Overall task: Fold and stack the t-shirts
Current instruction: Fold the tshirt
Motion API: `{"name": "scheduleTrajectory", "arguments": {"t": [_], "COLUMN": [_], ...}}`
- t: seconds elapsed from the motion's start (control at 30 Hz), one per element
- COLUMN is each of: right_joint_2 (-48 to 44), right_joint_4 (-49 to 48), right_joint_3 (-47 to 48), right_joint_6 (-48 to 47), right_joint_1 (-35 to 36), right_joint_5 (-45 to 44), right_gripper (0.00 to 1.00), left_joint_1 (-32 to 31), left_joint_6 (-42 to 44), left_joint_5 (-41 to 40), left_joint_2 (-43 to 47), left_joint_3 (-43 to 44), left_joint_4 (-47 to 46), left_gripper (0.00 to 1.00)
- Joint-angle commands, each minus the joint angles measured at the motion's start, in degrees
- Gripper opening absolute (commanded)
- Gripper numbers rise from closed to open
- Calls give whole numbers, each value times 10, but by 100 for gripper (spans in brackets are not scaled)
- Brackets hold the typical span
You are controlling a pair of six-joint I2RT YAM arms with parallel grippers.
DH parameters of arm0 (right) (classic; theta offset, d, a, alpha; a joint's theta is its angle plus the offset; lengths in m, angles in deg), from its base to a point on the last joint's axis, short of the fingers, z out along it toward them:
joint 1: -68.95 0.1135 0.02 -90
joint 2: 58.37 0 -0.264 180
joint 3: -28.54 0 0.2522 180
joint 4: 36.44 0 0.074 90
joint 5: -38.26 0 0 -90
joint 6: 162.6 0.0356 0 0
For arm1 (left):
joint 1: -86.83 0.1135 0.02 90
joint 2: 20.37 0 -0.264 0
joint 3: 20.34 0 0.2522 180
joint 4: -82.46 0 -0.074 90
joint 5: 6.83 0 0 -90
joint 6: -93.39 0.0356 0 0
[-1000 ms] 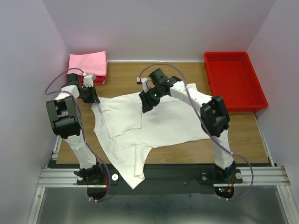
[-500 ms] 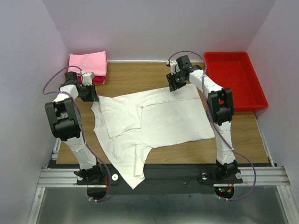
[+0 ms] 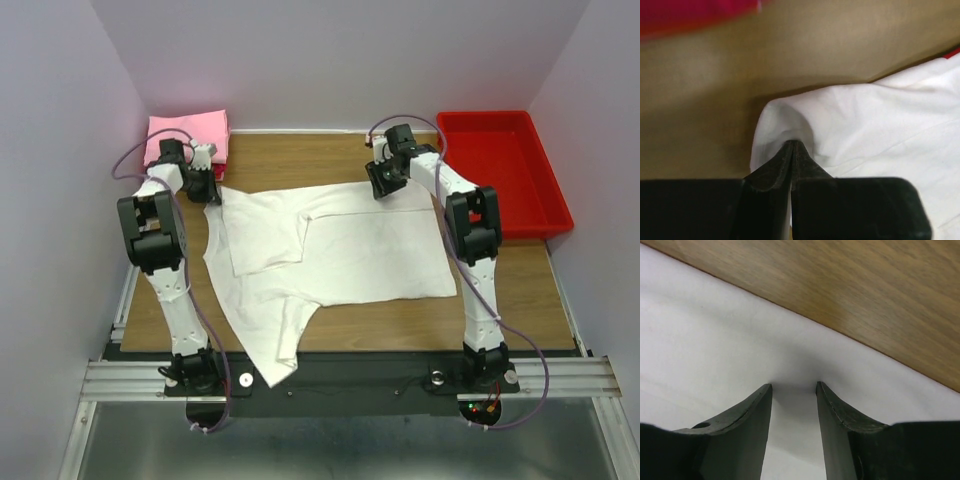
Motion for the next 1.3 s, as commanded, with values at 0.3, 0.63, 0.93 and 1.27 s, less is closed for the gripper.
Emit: {"name": "scheduleTrajectory", "arguments": {"t": [0.3,0.63,0.93,1.27], "right_joint_2": [-11,-224,-327,-251], "right_joint_4": [10,49,41,-55], "right_joint_3": [46,-133,-294,-260], "right_joint_6": [-5,-41,-11,22], "right_joint_1": [-33,-28,164,378], "right_joint_5": [5,139,195,175], "right_gripper": [56,61,52,56], "left_joint_1": [-20,-21,-22,-19], "left_joint_6": [11,85,258,246], "left_joint_5": [39,65,96,16], "left_joint_2": [-108,187,302,259], "left_joint_3": [350,-46,-277,-337], "left_joint_4": [91,52,156,125], "left_gripper": [37,38,34,29]}}
